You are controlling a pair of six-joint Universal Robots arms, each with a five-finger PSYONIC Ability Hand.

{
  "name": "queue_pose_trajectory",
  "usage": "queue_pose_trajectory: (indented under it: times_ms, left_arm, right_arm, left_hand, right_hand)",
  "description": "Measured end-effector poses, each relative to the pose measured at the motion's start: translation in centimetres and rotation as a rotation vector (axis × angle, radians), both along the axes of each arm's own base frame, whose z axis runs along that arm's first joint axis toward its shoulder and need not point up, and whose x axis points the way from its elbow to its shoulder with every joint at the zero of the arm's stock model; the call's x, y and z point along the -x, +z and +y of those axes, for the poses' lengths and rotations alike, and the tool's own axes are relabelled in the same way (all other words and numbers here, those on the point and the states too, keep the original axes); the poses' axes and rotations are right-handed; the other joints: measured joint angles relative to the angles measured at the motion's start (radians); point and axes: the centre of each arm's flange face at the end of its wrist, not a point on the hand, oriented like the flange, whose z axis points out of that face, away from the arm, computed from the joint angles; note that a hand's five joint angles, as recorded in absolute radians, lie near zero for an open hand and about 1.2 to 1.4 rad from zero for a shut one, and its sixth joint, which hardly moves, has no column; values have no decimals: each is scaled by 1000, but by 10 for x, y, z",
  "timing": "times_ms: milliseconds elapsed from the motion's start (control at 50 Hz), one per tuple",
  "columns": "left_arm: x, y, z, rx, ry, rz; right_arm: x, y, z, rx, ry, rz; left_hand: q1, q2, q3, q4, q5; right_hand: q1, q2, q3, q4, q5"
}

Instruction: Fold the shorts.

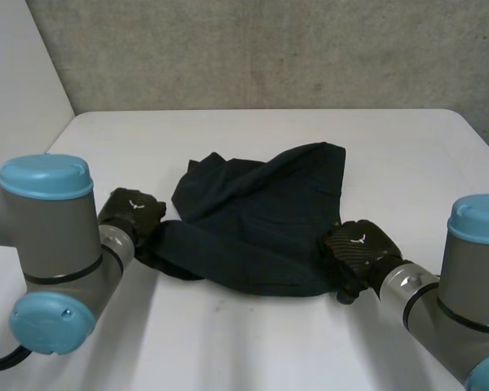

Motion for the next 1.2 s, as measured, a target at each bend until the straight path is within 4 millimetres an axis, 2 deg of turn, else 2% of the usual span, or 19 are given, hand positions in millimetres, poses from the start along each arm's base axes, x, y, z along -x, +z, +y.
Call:
queue_pose_trajectory:
  times_ms: [220, 280, 320, 340, 380, 460, 480, 580, 600, 620, 640, 660, 740, 800, 880, 960, 1060, 1100, 1200]
  left_arm:
    - [5, -3, -10, -31, 23, 41]
    - [5, -4, -11, -47, 29, 47]
    - [5, -4, -11, -49, 29, 48]
    - [5, -5, -11, -59, 32, 55]
    - [5, -4, -10, -67, 32, 58]
    - [5, 5, -6, -74, 27, 62]
    - [4, 18, -3, -61, 24, 70]
    - [-1, 68, 7, 26, 15, 110]
    - [-3, 90, 12, 73, 10, 129]
    - [-5, 105, 16, 108, 6, 141]
    - [-6, 109, 17, 117, 5, 144]
    - [-9, 132, 24, 172, -1, 161]
    - [-17, 169, 39, 262, -14, 168]
    - [-20, 182, 47, 292, -24, 147]
    - [-19, 178, 47, 283, -34, 108]
    - [-13, 153, 34, 213, -40, 52]
    - [-2, 106, 9, 91, -37, -15]
    - [5, 79, -9, 37, -32, -42]
    - [16, 49, -38, 12, -22, -53]
  right_arm:
    - [-3, -14, -1, 15, 5, 6]
    - [-4, -18, -4, 22, 5, 4]
    - [-4, -19, -5, 24, 5, 3]
    - [-5, -19, -8, 37, 5, 2]
    - [-6, -16, -11, 53, 5, 1]
    - [-8, 2, -21, 128, -4, -6]
    - [-8, 22, -27, 187, -9, -11]
    - [-7, 82, -31, 332, -14, -6]
    - [-6, 108, -29, 382, -16, -1]
    - [-5, 125, -28, 411, -17, 1]
    - [-5, 129, -27, 419, -17, 2]
    - [-2, 154, -23, 458, -19, 2]
    - [2, 196, -13, 510, -24, 1]
    - [5, 213, -9, 508, -26, 10]
    - [3, 209, -15, 457, -26, 44]
    - [-3, 181, -31, 365, -21, 102]
    - [-12, 140, -48, 259, -8, 154]
    - [-18, 115, -60, 215, -11, 174]
    - [-25, 84, -79, 212, -30, 180]
  left_hand:
    - [0, 0, 0, 0, 0]
    - [0, 0, 0, 0, 0]
    - [0, 0, 0, 0, 0]
    - [0, 0, 0, 0, 0]
    - [0, 0, 0, 0, 0]
    - [0, 0, 0, 0, 0]
    - [0, 0, 0, 0, 0]
    - [0, 0, 0, 0, 0]
    - [0, 0, 0, 0, 0]
    - [0, 0, 0, 0, 0]
    - [0, 0, 0, 0, 0]
    - [0, 0, 0, 0, 0]
    - [0, 0, 3, 0, 0]
    - [0, 3, 4, 0, 0]
    - [0, 4, 4, 0, 0]
    - [0, 5, 4, 0, 0]
    - [0, 5, 4, 0, 0]
    - [0, 5, 5, 0, 0]
    - [0, 5, 5, 0, 0]
  right_hand:
    - [45, 63, 65, 62, 59]
    - [313, 382, 389, 370, 342]
    - [313, 382, 389, 370, 342]
    - [462, 590, 590, 590, 558]
    - [465, 611, 621, 622, 589]
    - [465, 613, 633, 636, 594]
    - [465, 613, 633, 636, 594]
    - [465, 613, 633, 636, 594]
    - [465, 613, 633, 636, 594]
    - [465, 613, 634, 636, 594]
    - [465, 613, 634, 636, 594]
    - [465, 613, 634, 636, 594]
    - [465, 613, 634, 636, 594]
    - [465, 613, 634, 636, 595]
    - [465, 613, 634, 636, 599]
    - [465, 613, 634, 636, 599]
    - [465, 613, 634, 636, 599]
    - [465, 613, 634, 636, 599]
    - [465, 613, 634, 636, 599]
